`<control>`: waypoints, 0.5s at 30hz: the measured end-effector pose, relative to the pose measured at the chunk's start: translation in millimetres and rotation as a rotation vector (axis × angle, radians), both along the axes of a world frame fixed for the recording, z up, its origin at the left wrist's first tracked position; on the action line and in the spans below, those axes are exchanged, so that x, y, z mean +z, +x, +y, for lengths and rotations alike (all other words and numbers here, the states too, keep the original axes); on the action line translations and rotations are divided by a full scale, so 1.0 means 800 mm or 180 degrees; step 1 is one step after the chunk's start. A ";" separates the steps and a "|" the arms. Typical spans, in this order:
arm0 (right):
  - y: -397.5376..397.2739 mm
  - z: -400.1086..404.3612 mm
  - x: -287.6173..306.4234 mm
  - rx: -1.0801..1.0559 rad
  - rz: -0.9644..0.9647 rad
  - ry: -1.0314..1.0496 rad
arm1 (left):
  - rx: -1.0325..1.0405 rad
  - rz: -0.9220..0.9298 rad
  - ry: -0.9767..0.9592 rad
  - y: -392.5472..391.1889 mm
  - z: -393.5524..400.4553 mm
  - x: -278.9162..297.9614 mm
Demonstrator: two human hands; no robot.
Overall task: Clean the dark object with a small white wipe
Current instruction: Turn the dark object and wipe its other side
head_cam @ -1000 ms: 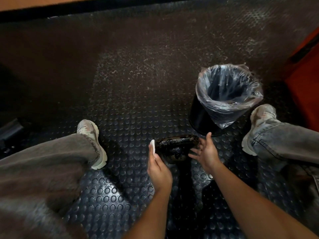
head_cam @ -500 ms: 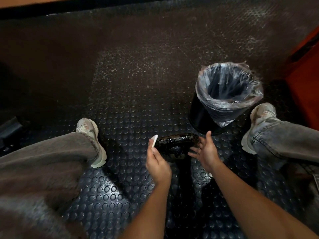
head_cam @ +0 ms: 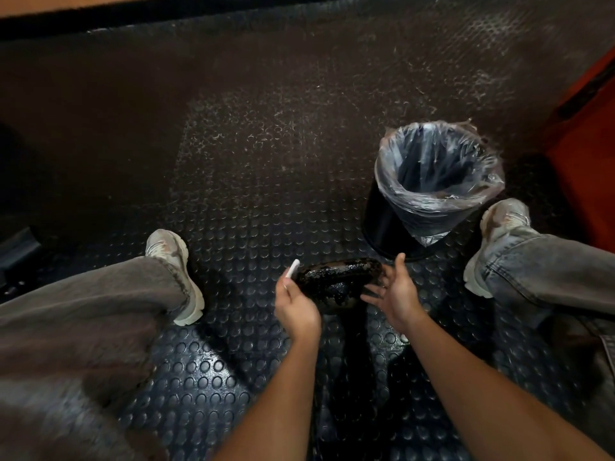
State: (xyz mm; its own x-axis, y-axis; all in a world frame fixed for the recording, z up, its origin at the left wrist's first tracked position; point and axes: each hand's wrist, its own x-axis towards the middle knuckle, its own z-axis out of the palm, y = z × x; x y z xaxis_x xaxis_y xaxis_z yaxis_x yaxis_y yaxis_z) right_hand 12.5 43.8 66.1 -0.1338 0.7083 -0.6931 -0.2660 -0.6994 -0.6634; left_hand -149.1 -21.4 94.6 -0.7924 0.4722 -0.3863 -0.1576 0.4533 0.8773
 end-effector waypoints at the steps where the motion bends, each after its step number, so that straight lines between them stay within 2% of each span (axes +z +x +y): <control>1: -0.001 0.000 0.000 -0.0012 0.0007 -0.0007 | -0.0241 0.0399 0.0165 0.005 -0.009 0.003; 3: -0.002 -0.001 0.002 -0.0043 0.0034 -0.0017 | -0.0630 0.0896 0.0393 0.010 -0.028 -0.014; 6: -0.003 -0.001 0.004 -0.0081 0.0060 -0.0008 | -0.0751 0.0889 0.0032 0.011 -0.042 -0.037; 9: -0.001 -0.003 0.003 -0.0068 0.0085 0.0005 | -0.0549 0.0485 -0.0446 0.010 -0.032 -0.040; 13: -0.001 -0.002 0.000 -0.0035 0.0073 0.0023 | 0.0203 -0.0669 -0.0659 -0.005 0.000 -0.030; 15: 0.000 0.000 0.001 -0.0039 0.0063 0.0008 | 0.0189 -0.0524 -0.0574 -0.007 0.010 -0.012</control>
State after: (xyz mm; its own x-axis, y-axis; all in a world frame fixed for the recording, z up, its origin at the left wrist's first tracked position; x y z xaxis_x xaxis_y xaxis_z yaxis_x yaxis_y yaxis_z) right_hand 12.8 43.8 66.7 -0.1388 0.7118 -0.6885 -0.2878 -0.6943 -0.6597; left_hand -154.4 -13.5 85.2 -0.7362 0.3384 -0.5861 -0.3225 0.5859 0.7434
